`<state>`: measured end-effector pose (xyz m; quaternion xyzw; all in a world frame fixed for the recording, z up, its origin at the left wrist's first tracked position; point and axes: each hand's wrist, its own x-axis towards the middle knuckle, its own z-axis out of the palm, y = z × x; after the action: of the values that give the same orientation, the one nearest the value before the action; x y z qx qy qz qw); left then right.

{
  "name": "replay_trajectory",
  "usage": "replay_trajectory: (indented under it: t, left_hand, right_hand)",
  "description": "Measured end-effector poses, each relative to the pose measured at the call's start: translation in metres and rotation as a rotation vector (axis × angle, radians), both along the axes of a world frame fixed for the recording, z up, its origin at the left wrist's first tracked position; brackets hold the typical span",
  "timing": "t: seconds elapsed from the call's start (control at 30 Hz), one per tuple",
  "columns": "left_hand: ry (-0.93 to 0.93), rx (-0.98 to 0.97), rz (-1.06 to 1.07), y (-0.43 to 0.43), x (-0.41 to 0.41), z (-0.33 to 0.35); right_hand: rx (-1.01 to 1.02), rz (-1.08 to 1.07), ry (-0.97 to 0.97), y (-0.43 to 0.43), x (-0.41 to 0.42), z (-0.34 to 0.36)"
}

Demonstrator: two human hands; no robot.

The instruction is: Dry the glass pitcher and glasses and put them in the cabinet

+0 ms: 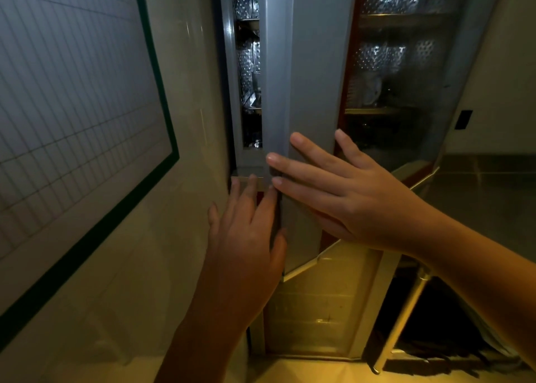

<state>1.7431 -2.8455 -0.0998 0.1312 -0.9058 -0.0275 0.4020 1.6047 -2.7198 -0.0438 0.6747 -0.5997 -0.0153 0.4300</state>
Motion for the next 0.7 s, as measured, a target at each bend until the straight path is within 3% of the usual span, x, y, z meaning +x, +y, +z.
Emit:
replay_trajectory:
  t: [0.7]
  left_hand:
    - [-0.054,-0.051,0.229,-0.037,-0.035,-0.023]
  right_hand:
    - [-0.028,-0.032,-0.122,-0.074,-0.043,-0.037]
